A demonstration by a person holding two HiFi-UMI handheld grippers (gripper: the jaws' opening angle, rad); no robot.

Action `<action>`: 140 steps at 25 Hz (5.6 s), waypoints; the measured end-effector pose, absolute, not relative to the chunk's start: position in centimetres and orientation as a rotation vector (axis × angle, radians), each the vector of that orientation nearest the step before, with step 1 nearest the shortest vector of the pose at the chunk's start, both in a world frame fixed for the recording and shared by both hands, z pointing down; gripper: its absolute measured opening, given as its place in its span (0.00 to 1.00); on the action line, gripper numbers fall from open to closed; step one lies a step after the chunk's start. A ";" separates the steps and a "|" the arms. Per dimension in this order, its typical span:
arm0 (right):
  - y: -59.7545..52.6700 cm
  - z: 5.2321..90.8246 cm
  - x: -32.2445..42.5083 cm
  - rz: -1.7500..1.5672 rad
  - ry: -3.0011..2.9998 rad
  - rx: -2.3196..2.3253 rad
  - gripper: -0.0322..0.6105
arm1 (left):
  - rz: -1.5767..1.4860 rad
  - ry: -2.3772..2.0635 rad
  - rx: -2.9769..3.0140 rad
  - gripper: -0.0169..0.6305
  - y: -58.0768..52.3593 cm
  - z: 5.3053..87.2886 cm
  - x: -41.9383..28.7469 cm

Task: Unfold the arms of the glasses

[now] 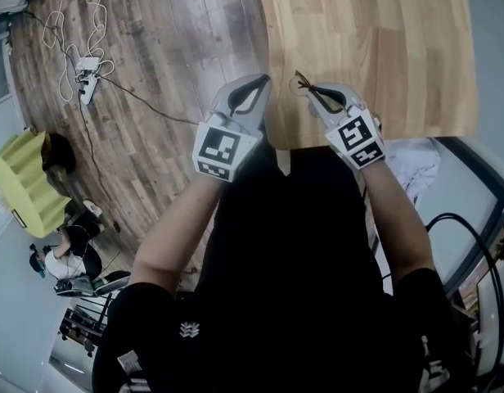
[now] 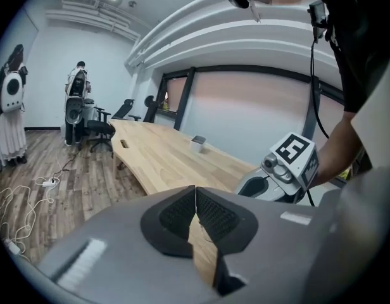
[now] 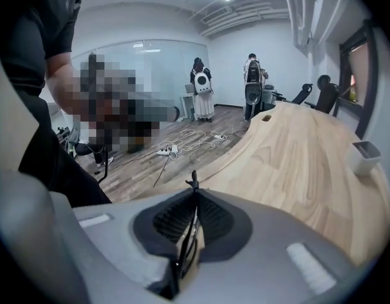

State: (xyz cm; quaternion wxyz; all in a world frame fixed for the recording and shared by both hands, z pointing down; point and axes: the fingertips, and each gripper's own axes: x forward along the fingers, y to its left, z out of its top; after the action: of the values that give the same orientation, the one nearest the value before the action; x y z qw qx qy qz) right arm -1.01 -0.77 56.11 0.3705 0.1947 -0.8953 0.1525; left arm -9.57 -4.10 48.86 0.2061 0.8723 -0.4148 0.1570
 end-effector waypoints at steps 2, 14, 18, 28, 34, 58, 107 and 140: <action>-0.8 55.2 -0.8 0.370 -2.328 0.517 0.07 | 0.450 -1.091 2.458 0.05 -3.8 49.4 -8.1; 0.6 52.9 0.9 0.339 -2.421 0.618 0.07 | 0.424 -0.706 2.462 0.27 -1.8 51.7 -1.5; 0.9 52.6 1.1 0.316 -2.433 0.636 0.07 | 0.415 -0.667 2.483 0.19 -1.5 51.3 -0.7; 0.4 51.8 2.4 0.247 -2.432 0.666 0.07 | 0.390 -0.595 2.534 0.07 -1.6 49.8 1.5; 0.1 51.2 3.0 0.248 -2.434 0.688 0.08 | 0.413 -0.598 2.579 0.06 -1.8 48.5 2.5; 4.5 49.6 8.3 0.318 -2.430 0.798 0.08 | 0.567 -0.585 2.715 0.07 4.0 46.8 5.4; -0.9 55.9 14.6 0.425 -2.223 0.917 0.17 | 0.492 -0.832 2.731 0.15 -1.1 42.8 2.3; 1.5 56.3 10.9 0.686 -2.185 1.203 0.17 | 1.190 -0.138 2.856 0.15 -4.7 59.8 5.4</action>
State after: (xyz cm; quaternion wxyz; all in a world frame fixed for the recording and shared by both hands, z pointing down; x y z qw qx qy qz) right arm 10.95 1.48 56.31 0.2739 0.4473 -0.8123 0.2551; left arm 5.42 -4.68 59.75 0.0222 0.9220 -0.0446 0.3841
